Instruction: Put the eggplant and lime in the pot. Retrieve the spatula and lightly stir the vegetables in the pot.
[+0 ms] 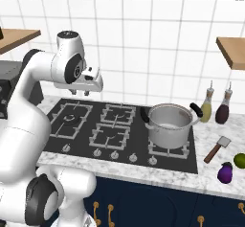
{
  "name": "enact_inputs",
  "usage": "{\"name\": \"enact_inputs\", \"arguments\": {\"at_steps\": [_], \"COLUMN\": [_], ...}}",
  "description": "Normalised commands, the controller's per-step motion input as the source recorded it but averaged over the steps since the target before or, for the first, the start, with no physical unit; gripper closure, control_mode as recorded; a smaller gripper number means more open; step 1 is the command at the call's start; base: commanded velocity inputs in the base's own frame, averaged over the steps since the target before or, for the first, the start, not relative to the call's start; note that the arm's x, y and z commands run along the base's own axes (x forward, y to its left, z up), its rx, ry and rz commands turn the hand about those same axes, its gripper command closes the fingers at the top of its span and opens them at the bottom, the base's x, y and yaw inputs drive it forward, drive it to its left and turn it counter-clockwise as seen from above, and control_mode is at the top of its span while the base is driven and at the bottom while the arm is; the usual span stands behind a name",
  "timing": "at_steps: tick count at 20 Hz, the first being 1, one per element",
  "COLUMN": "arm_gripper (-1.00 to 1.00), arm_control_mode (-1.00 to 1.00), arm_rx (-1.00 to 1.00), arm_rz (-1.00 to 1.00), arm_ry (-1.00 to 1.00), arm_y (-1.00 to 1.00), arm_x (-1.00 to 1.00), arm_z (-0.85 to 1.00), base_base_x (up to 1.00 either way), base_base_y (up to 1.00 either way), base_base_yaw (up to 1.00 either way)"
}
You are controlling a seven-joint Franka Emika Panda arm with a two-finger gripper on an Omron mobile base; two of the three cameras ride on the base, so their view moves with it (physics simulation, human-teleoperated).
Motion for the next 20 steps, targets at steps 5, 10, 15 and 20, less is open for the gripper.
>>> {"name": "enact_inputs", "arguments": {"at_steps": [5, 10, 15, 20], "arm_gripper": [-1.0, -1.0, -1.0, -1.0], "arm_control_mode": [-1.0, -1.0, -1.0, -1.0], "arm_rx": [0.0, -0.05, -0.03, 0.0], "arm_rz": [0.0, -0.08, -0.13, -0.17], "arm_ry": [0.0, 0.03, 0.0, 0.01], "arm_y": [0.0, -0.08, -0.21, -0.61], "arm_x": [-0.28, -0.66, -0.72, -0.37], "arm_z": [0.0, -0.01, 0.0, 0.0], "base_base_x": [0.0, 0.0, 0.0, 0.0], "base_base_y": [0.0, 0.0, 0.0, 0.0], "base_base_yaw": [0.0, 0.0, 0.0, 0.0]}}
